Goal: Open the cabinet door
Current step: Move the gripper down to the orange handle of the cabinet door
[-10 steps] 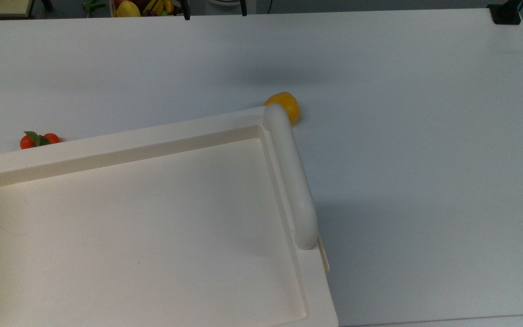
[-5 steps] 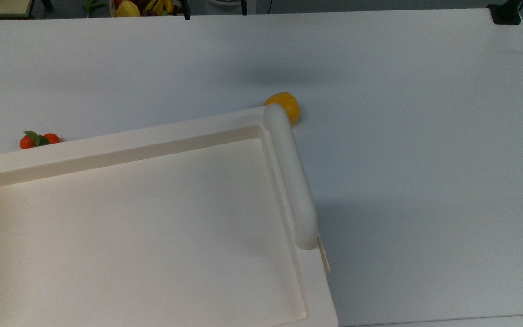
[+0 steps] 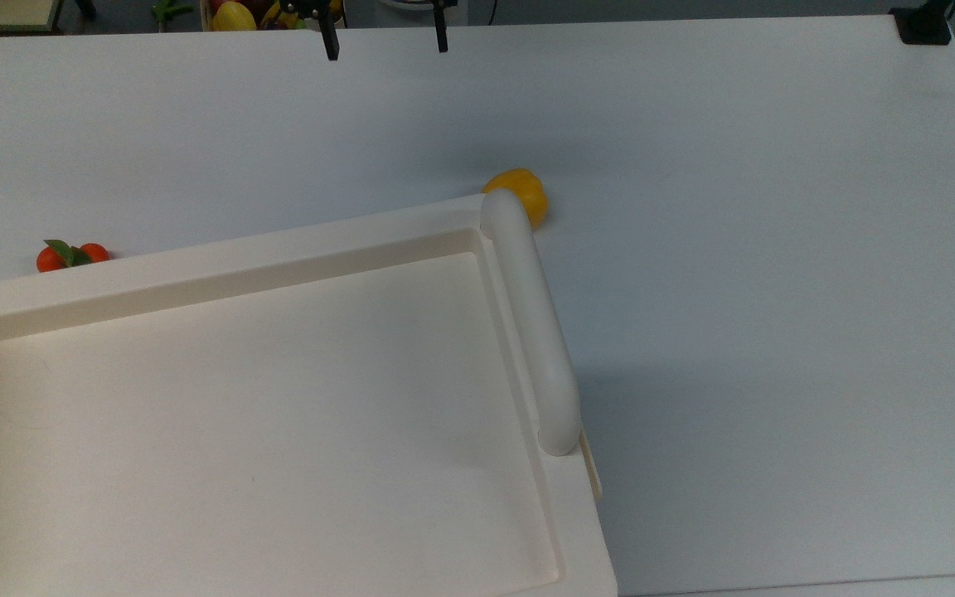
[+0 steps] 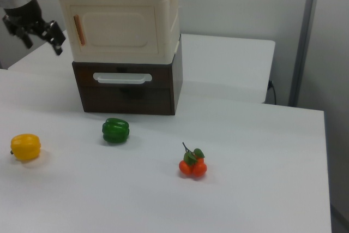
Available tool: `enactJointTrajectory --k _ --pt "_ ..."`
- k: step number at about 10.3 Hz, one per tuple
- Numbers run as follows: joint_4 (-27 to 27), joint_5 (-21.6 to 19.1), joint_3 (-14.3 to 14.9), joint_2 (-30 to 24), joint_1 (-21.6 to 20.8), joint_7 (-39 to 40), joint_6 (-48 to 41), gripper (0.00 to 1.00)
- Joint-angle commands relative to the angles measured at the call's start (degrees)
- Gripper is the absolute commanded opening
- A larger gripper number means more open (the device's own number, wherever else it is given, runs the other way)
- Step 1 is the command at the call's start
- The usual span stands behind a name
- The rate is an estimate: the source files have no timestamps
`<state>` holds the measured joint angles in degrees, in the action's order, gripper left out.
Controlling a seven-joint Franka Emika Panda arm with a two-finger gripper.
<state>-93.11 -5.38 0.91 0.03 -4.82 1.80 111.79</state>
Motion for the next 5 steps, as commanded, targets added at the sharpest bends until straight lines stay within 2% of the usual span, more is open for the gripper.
enactJointTrajectory --k 1,2,5 --pt "0.5 0.9 0.3 3.6 -1.5 -1.0 14.4 0.91" --pt "0.5 1.0 0.3 4.9 -1.9 -0.7 19.5 0.81" --pt "0.5 0.9 0.3 8.9 -2.5 -0.4 31.9 0.64"
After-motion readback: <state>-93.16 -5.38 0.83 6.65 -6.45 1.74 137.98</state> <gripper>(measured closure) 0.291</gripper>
